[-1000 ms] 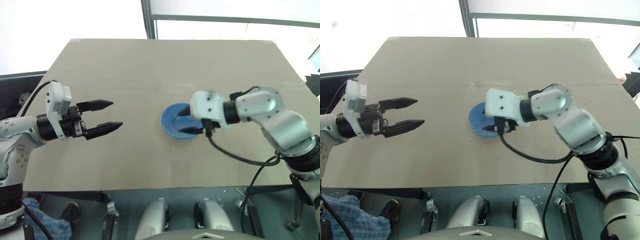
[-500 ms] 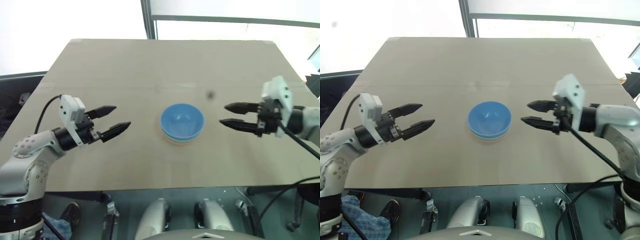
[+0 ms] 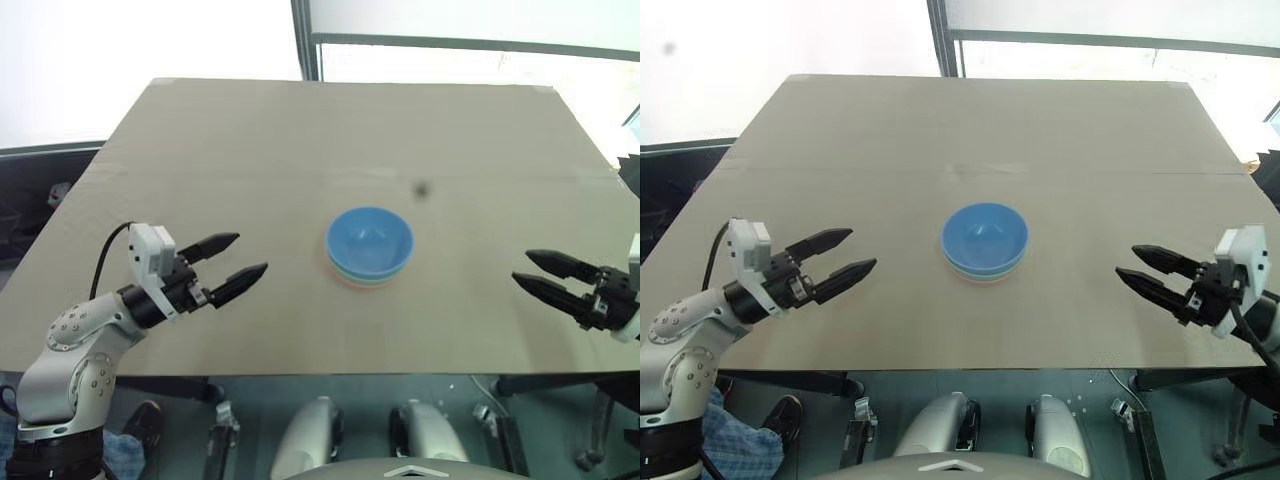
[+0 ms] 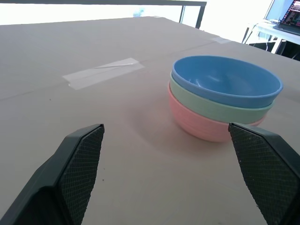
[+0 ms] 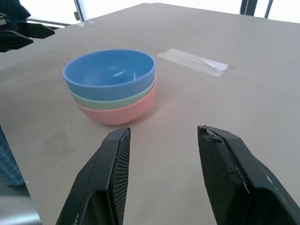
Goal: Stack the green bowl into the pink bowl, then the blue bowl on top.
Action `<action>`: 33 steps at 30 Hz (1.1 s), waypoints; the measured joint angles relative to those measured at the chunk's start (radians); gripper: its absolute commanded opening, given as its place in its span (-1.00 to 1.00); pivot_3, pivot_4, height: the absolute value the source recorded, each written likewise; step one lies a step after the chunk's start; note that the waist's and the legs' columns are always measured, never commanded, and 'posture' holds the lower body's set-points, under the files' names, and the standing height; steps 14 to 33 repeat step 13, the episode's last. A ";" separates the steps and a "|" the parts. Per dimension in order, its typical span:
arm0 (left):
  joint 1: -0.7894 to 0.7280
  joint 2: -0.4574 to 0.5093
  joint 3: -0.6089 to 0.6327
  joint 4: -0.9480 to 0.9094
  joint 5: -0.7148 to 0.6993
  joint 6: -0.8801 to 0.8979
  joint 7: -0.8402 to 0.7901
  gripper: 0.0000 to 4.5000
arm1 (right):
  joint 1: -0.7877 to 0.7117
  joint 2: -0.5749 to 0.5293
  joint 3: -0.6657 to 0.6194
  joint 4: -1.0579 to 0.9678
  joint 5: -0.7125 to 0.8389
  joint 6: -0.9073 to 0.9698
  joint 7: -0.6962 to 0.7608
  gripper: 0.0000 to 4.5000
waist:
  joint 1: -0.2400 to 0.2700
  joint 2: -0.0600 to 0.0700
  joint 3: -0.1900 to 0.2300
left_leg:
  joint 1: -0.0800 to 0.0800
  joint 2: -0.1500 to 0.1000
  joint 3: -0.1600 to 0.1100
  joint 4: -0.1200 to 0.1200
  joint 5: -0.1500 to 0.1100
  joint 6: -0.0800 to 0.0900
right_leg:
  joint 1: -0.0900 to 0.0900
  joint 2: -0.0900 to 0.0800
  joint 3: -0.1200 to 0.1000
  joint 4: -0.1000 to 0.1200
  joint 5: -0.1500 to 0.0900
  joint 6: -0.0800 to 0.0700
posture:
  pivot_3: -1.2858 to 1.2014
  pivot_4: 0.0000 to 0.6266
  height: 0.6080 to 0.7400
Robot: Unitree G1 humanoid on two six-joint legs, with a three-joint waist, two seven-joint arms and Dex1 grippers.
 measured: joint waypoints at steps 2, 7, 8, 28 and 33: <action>0.019 0.000 0.001 0.000 0.000 -0.009 -0.001 1.00 | 0.046 0.000 0.006 0.040 -0.028 -0.070 0.022 0.05 | 0.000 0.000 0.000 | 0.000 0.000 0.000 0.000 0.000 0.000 | 0.000 0.000 0.000 0.000 0.000 0.000 | 0.03 -0.52 1.00; 0.054 -0.003 0.001 -0.002 0.000 -0.025 -0.005 1.00 | 0.065 0.000 0.036 0.079 -0.056 -0.147 0.032 0.05 | -0.002 0.001 0.000 | 0.000 0.000 0.000 0.000 0.000 0.000 | 0.000 0.000 0.000 0.000 0.000 0.000 | 0.03 -0.52 1.00; 0.057 -0.005 0.001 -0.002 0.000 -0.029 -0.007 1.00 | 0.066 -0.001 0.047 0.083 -0.061 -0.161 0.033 0.05 | -0.001 0.001 0.000 | 0.001 0.000 0.000 0.000 0.000 0.000 | 0.000 0.000 0.000 0.000 0.000 0.000 | 0.03 -0.52 1.00; 0.056 -0.005 0.001 -0.008 -0.001 -0.038 -0.001 1.00 | 0.055 -0.016 0.071 0.101 -0.060 -0.178 0.031 0.05 | 0.001 0.001 0.000 | 0.000 0.000 0.000 0.001 0.000 0.000 | 0.000 0.000 0.000 0.000 0.000 0.000 | 0.03 -0.52 1.00; 0.056 -0.005 0.001 -0.008 -0.001 -0.038 -0.001 1.00 | 0.055 -0.016 0.071 0.101 -0.060 -0.178 0.031 0.05 | 0.001 0.001 0.000 | 0.000 0.000 0.000 0.001 0.000 0.000 | 0.000 0.000 0.000 0.000 0.000 0.000 | 0.03 -0.52 1.00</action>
